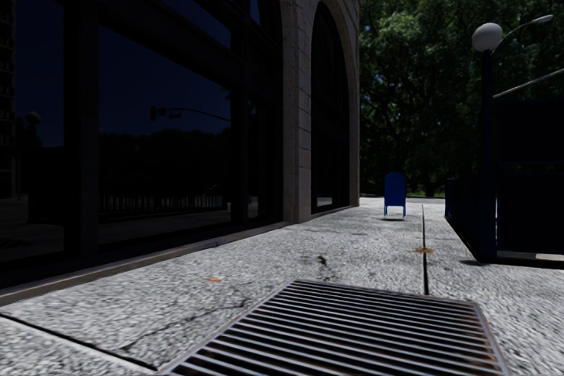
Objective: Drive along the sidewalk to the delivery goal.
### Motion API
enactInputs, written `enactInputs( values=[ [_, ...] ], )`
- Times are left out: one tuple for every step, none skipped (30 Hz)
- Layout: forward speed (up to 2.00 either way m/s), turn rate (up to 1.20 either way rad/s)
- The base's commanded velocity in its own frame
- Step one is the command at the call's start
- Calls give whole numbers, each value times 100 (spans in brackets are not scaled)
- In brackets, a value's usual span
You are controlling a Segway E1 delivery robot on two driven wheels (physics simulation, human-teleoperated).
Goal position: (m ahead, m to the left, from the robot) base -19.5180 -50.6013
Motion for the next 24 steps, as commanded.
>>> enactInputs(
  values=[
    [135,0],
    [135,0],
    [135,0],
    [135,0],
    [135,0],
    [135,0],
    [135,0],
    [135,0],
    [135,0],
    [135,0],
    [135,0],
    [135,0],
    [135,0],
    [135,0],
    [135,0],
    [135,0],
    [135,0],
    [135,0],
    [135,0],
    [135,0],
    [135,0],
    [135,0],
    [135,0],
    [135,0]
  ],
)
